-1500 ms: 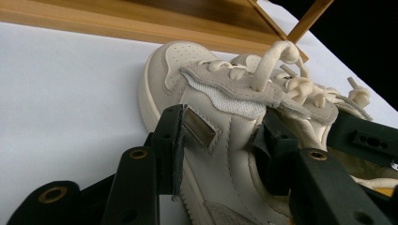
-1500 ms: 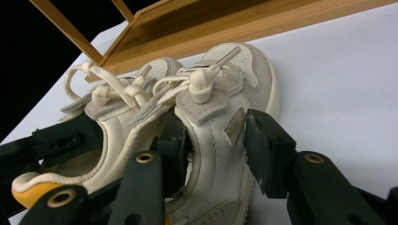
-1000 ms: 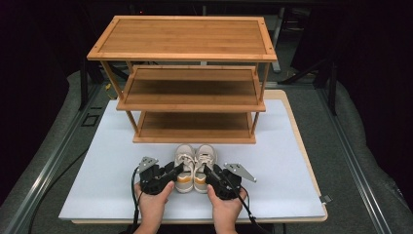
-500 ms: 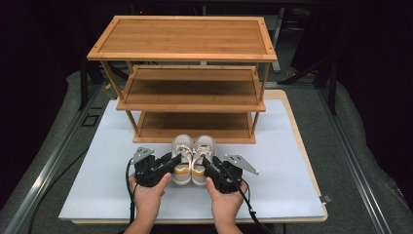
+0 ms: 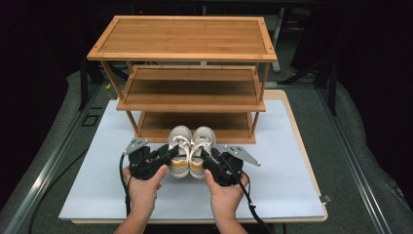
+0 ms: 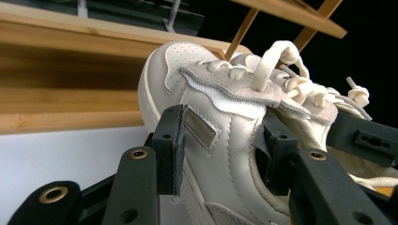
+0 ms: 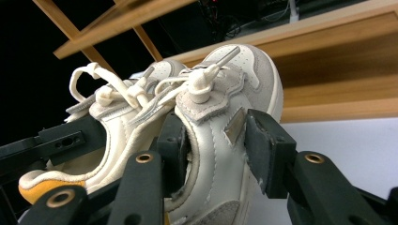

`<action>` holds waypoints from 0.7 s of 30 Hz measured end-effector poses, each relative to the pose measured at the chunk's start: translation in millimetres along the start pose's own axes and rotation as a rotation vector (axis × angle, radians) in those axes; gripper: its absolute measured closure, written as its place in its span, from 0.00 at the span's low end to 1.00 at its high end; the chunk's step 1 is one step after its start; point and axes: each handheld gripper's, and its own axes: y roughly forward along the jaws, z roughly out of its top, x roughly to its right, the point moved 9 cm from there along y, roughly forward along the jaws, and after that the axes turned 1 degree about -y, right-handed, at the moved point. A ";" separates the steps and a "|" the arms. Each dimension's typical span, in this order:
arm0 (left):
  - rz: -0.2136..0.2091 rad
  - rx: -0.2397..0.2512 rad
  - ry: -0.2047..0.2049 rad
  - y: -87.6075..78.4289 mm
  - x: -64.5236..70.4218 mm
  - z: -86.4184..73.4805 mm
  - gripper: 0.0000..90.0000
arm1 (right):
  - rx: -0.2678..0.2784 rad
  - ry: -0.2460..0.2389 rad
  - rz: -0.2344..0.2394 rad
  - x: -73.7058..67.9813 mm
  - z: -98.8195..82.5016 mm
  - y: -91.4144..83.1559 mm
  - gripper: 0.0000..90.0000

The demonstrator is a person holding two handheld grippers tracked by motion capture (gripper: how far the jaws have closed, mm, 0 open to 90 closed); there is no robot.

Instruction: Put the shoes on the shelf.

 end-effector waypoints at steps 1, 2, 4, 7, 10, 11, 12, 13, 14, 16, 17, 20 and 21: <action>0.002 0.005 0.003 -1.4 1.2 1.8 0.64 | 0.009 -0.002 0.008 -2.3 2.8 -1.1 0.67; 0.004 0.008 0.010 -3.1 2.4 3.8 0.65 | 0.016 -0.005 0.017 -4.1 4.4 -1.9 0.67; 0.002 0.011 0.017 -6.0 4.3 7.6 0.64 | 0.016 -0.013 0.014 -6.5 7.7 -5.0 0.67; -0.004 0.016 0.020 -8.6 6.6 13.1 0.65 | 0.020 -0.020 0.009 -10.0 13.4 -9.0 0.67; -0.001 0.021 0.027 -10.6 8.5 19.0 0.64 | 0.027 -0.028 0.013 -12.5 17.9 -10.1 0.67; -0.003 0.024 0.025 -11.3 8.9 22.0 0.64 | 0.032 -0.026 0.019 -13.6 19.9 -10.0 0.67; -0.003 0.027 0.025 -11.7 8.8 24.5 0.64 | 0.023 -0.028 0.011 -13.7 21.6 -10.7 0.67; -0.006 0.029 0.025 -11.9 9.0 26.1 0.64 | 0.043 -0.026 0.027 -15.8 25.0 -9.3 0.67; -0.004 0.032 0.028 -12.4 9.2 28.7 0.64 | 0.046 -0.028 0.026 -16.5 26.8 -9.1 0.67; -0.003 0.039 0.029 -12.8 10.0 32.3 0.64 | 0.047 -0.033 0.026 -18.6 31.7 -9.3 0.67; -0.002 0.042 0.031 -13.4 10.6 34.4 0.64 | 0.048 -0.036 0.027 -19.1 33.3 -9.1 0.67; 0.000 0.046 0.036 -13.9 13.3 40.7 0.64 | 0.036 -0.037 0.021 -19.9 38.4 -10.7 0.67; -0.004 0.046 0.035 -13.9 14.0 42.5 0.64 | 0.043 -0.042 0.018 -20.5 41.4 -10.7 0.67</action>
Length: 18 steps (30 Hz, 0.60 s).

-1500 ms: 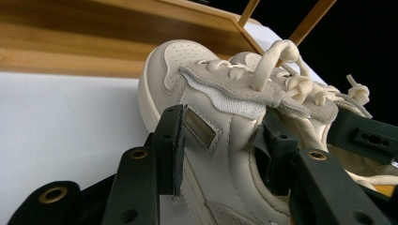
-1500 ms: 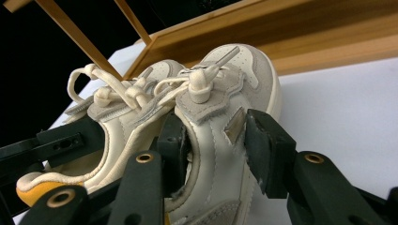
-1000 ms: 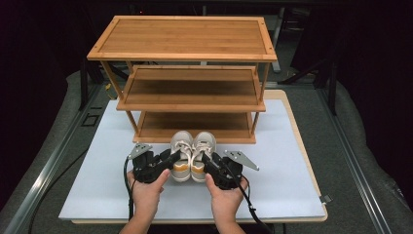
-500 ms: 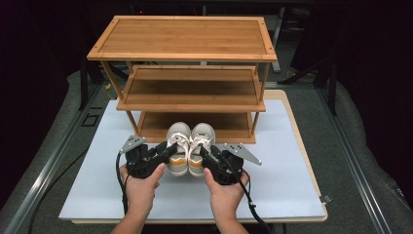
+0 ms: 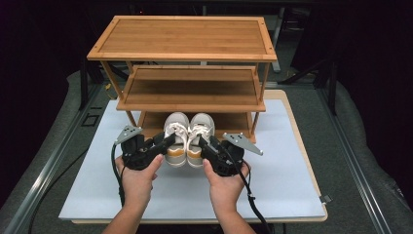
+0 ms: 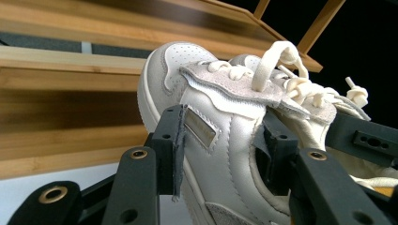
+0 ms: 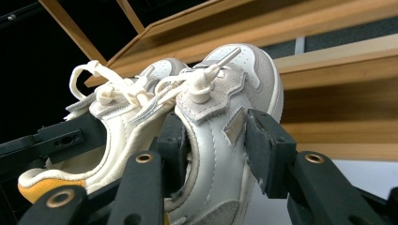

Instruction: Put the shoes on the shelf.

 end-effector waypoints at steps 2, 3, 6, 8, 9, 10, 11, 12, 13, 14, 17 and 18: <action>-0.004 -0.001 -0.003 -0.1 0.9 3.2 0.64 | 0.006 0.004 0.008 -1.1 4.5 -0.6 0.67; -0.006 0.002 -0.002 -0.4 1.3 5.8 0.64 | 0.005 0.002 0.006 -1.2 5.7 -0.9 0.67; -0.006 -0.001 0.006 -0.1 1.7 12.0 0.64 | 0.009 0.005 0.016 -3.2 11.6 -0.4 0.67; -0.004 0.008 0.003 -0.5 2.1 16.7 0.64 | 0.004 0.007 0.004 -3.1 14.6 0.0 0.67; -0.004 0.013 0.003 -1.0 2.4 19.1 0.64 | 0.015 0.012 0.019 -4.6 17.3 1.1 0.67; -0.003 0.014 0.005 -0.8 2.5 20.5 0.64 | 0.021 0.011 0.023 -5.5 20.0 1.6 0.67; -0.004 0.013 0.003 -0.4 2.5 22.2 0.64 | 0.022 0.008 0.022 -6.0 21.5 1.9 0.67; -0.006 0.012 0.002 0.1 2.1 23.9 0.64 | 0.016 0.006 0.016 -6.0 22.7 1.9 0.67; -0.006 0.013 0.001 0.8 1.7 25.9 0.64 | 0.012 0.010 0.019 -6.5 24.2 2.0 0.67; -0.008 0.014 -0.002 1.9 1.4 28.3 0.64 | 0.013 0.007 0.018 -6.4 26.3 3.1 0.67; -0.011 0.015 -0.009 5.2 0.1 32.4 0.64 | 0.015 0.001 0.016 -6.3 32.2 6.3 0.67; -0.013 0.017 -0.013 6.7 -0.6 33.6 0.64 | 0.015 -0.004 0.014 -6.0 33.9 7.6 0.67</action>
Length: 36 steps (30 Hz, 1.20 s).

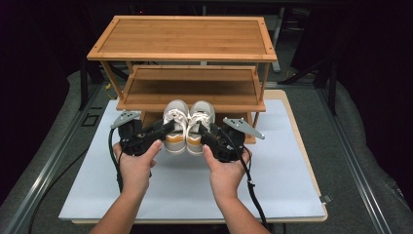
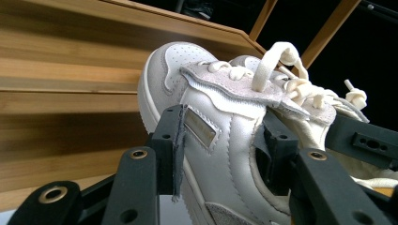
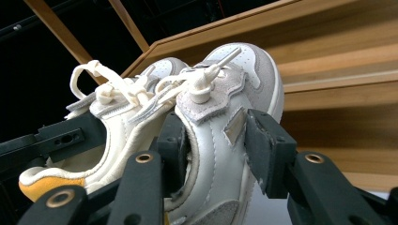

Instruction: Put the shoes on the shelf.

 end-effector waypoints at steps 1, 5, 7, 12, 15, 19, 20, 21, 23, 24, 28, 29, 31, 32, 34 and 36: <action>0.000 -0.001 -0.002 1.8 -0.9 1.3 0.64 | 0.002 0.000 0.001 0.1 1.7 1.6 0.67; -0.005 0.000 -0.014 8.7 -3.6 6.2 0.64 | -0.007 -0.008 -0.003 2.7 8.1 7.0 0.67; -0.004 0.002 -0.014 11.9 -4.2 9.2 0.64 | -0.003 -0.014 -0.005 4.1 11.6 10.8 0.67; 0.002 0.008 -0.013 20.0 -7.2 19.5 0.64 | -0.002 -0.020 -0.014 6.1 19.6 19.2 0.67; 0.003 0.007 -0.016 24.6 -9.2 23.8 0.64 | -0.001 -0.017 -0.015 7.7 24.3 24.4 0.67; 0.012 0.004 -0.015 31.4 -12.6 31.2 0.64 | -0.001 -0.006 -0.008 10.5 28.8 32.8 0.67; 0.015 0.004 -0.014 33.0 -13.4 33.2 0.64 | -0.003 0.004 -0.004 11.6 30.3 35.3 0.67; 0.017 0.001 -0.011 34.3 -13.9 34.5 0.64 | -0.002 0.012 0.000 11.9 31.7 37.5 0.67; 0.020 0.006 -0.011 38.2 -15.0 37.8 0.64 | -0.006 0.007 -0.008 13.0 34.2 40.5 0.67; 0.022 0.004 -0.011 40.0 -15.0 39.1 0.64 | -0.008 0.007 -0.007 13.1 35.7 41.9 0.67; 0.021 0.016 -0.021 48.5 -17.8 46.4 0.64 | 0.002 -0.001 -0.014 15.9 44.7 49.8 0.67; 0.018 0.013 -0.025 50.2 -18.7 47.0 0.64 | -0.004 -0.003 -0.018 16.8 45.9 51.6 0.67; 0.017 0.006 -0.030 53.6 -21.5 48.5 0.64 | -0.012 -0.010 -0.021 18.2 47.9 54.9 0.67; 0.019 0.005 -0.031 55.1 -22.3 49.1 0.64 | -0.018 -0.012 -0.019 19.1 49.1 57.4 0.67; 0.018 0.006 -0.037 58.5 -24.8 50.4 0.64 | -0.027 -0.015 -0.021 20.5 50.6 61.3 0.67; 0.011 0.008 -0.052 62.1 -27.0 51.8 0.64 | -0.033 -0.016 -0.025 21.6 52.4 64.3 0.67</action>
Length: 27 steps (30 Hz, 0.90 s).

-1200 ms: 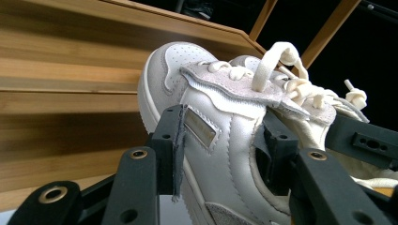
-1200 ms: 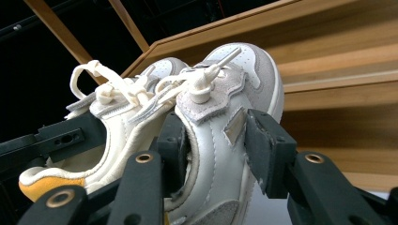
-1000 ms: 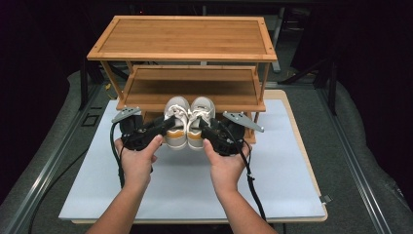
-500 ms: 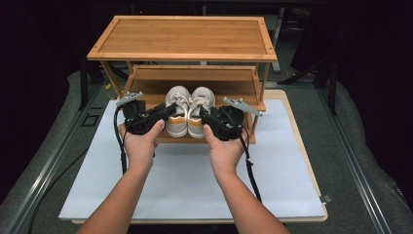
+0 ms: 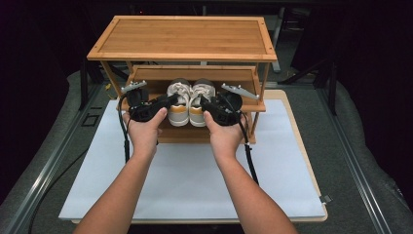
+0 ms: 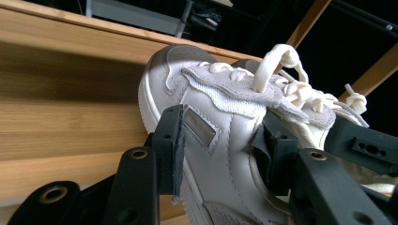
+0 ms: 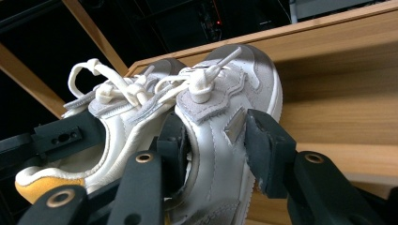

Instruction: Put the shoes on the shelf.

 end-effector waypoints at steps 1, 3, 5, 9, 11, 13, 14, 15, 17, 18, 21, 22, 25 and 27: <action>-0.002 0.003 -0.003 1.4 -0.4 1.0 0.64 | 0.008 0.000 -0.002 0.4 2.1 2.2 0.67; -0.003 -0.001 -0.006 5.0 -0.8 3.8 0.64 | 0.013 -0.002 -0.008 1.3 4.5 4.2 0.67; 0.000 0.001 -0.001 8.9 -1.4 6.9 0.64 | 0.002 -0.001 -0.014 3.3 6.3 6.4 0.67; -0.001 0.009 -0.022 20.2 -4.6 11.3 0.64 | 0.022 0.007 -0.022 7.4 12.9 14.8 0.67; -0.010 0.003 -0.029 23.8 -6.6 13.0 0.64 | 0.028 0.009 -0.020 9.4 15.0 19.4 0.67; -0.011 -0.006 -0.027 26.1 -9.6 13.4 0.64 | 0.020 0.014 -0.018 12.2 14.6 22.6 0.67; -0.013 -0.008 -0.035 26.7 -10.3 13.6 0.64 | 0.022 0.014 -0.014 12.5 14.4 24.5 0.67; -0.011 -0.004 -0.035 27.8 -12.0 14.3 0.64 | 0.019 0.017 -0.011 12.6 14.2 25.6 0.67; -0.013 -0.004 -0.040 30.0 -13.4 15.3 0.64 | 0.025 0.024 -0.010 13.5 15.4 28.7 0.67; -0.017 -0.009 -0.043 31.8 -14.2 15.4 0.64 | 0.022 0.021 -0.010 14.1 16.0 30.1 0.67; -0.011 -0.026 -0.037 36.3 -15.0 14.0 0.64 | 0.015 0.023 -0.016 17.4 17.4 34.3 0.67; -0.012 -0.031 -0.039 37.8 -15.2 13.3 0.64 | 0.011 0.021 -0.023 18.9 17.3 35.4 0.67; -0.020 -0.042 -0.041 41.0 -17.0 11.3 0.64 | 0.001 0.027 -0.022 21.3 16.6 37.9 0.66; -0.026 -0.042 -0.045 41.4 -17.7 11.6 0.63 | -0.002 0.032 -0.023 22.9 16.1 38.9 0.66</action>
